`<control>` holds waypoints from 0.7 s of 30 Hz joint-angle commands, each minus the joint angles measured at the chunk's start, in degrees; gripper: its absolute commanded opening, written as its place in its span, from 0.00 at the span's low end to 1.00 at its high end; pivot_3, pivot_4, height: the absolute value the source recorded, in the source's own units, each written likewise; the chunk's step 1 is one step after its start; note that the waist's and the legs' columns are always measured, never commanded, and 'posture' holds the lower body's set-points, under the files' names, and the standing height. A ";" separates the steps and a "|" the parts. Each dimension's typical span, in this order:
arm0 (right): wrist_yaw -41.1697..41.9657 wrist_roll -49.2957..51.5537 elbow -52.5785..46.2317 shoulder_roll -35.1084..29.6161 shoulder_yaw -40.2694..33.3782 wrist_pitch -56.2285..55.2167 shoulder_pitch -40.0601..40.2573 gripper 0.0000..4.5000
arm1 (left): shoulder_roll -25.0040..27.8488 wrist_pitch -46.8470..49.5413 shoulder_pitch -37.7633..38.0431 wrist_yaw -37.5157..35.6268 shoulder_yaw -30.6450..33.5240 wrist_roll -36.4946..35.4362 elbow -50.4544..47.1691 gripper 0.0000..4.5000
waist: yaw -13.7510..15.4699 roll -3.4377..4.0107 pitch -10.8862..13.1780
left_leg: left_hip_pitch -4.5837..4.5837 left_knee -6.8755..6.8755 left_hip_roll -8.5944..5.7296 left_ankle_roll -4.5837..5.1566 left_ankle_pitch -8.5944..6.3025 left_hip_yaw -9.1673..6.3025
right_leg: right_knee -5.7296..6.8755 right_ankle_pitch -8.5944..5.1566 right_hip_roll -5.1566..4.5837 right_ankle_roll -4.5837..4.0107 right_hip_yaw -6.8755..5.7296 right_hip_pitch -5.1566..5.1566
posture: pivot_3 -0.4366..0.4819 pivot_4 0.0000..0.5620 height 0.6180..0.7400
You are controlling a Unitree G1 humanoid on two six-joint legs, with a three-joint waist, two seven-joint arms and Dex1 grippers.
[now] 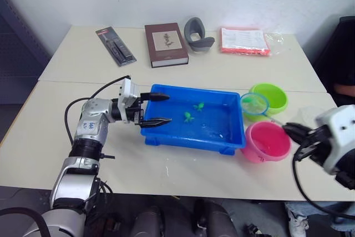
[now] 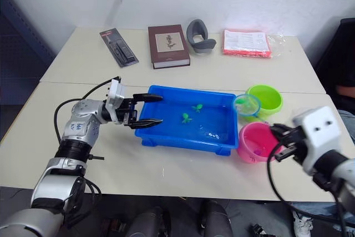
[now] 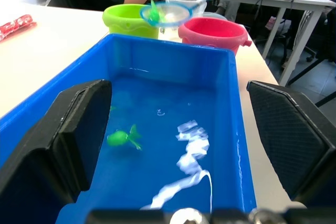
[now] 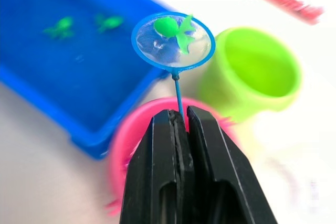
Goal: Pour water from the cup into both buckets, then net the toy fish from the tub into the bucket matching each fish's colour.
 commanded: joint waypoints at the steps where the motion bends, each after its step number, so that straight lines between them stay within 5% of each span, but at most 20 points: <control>1: 3.49 -5.92 4.65 -0.36 -3.08 -5.75 0.24 0.00 | -0.81 -1.09 -1.99 -0.88 0.56 -0.38 1.07 0.99 | -0.04 0.00 0.00 | 0.02 -0.02 -0.01 0.01 0.01 0.01 | 0.00 0.00 0.00 0.01 0.01 0.00 | 0.48 0.27 1.00; 13: 6.90 -39.76 26.76 -6.36 10.86 -37.87 -0.61 0.00 | -3.81 5.20 -2.25 3.25 1.25 -2.40 -4.32 0.99 | -0.16 -0.01 0.00 | 0.09 -0.12 -0.08 0.07 0.05 0.16 | 0.00 0.04 -0.05 0.08 0.04 -0.02 | 0.48 0.27 1.00; 21: 0.96 -62.64 38.58 -11.52 19.14 -59.82 -2.88 0.00 | -4.55 8.20 -0.53 5.53 0.96 -2.75 -9.09 0.99 | -0.21 0.01 -0.01 | 0.11 -0.12 -0.09 0.05 0.09 0.21 | 0.02 0.05 -0.07 0.11 0.01 -0.02 | 0.48 0.27 1.00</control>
